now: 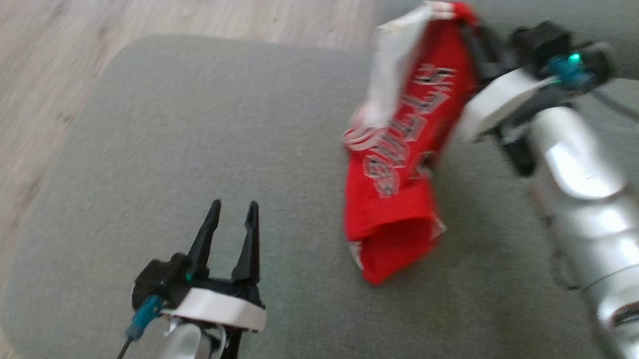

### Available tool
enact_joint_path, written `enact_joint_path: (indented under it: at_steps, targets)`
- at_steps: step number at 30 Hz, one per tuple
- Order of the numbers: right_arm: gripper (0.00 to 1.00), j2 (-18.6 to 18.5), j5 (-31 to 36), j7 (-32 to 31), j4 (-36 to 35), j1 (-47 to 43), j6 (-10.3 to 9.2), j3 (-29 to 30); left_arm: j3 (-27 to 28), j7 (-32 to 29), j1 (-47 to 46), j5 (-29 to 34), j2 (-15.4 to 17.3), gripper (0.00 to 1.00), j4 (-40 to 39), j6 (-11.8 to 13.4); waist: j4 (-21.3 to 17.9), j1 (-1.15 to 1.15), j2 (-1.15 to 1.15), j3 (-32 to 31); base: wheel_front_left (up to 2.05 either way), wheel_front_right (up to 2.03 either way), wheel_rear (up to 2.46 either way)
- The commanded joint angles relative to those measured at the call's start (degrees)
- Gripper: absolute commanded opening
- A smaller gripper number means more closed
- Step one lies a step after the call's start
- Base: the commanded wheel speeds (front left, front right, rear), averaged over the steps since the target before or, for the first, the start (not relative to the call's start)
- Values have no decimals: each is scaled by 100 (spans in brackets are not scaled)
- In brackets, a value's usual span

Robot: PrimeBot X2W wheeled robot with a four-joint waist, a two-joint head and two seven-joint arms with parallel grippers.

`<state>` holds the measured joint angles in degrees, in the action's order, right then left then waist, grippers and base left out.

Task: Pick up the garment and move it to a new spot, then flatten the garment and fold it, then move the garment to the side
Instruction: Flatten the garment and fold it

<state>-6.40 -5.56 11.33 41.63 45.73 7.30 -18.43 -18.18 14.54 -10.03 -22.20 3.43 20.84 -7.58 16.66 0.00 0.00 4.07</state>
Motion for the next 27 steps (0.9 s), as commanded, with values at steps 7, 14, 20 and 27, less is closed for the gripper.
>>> enact_joint_path:
  at_steps: [7,14,20,27]
  targets:
    - [47,-802,760,-196,1674,854,19,923,-74,46,-491,-133,-12,100,-162,9,547,0,0,502,0,0,0]
    - [100,-623,1238,-194,2511,1005,19,1417,33,46,-530,-114,-28,100,-133,9,326,0,0,481,0,0,0]
    - [100,-196,1197,-187,2844,1106,19,1308,139,46,-508,-60,-14,100,-145,9,-158,0,0,291,0,0,0]
    - [100,-18,759,-179,3005,1268,19,830,303,46,-372,10,13,100,-193,9,-848,0,0,-90,0,0,0]
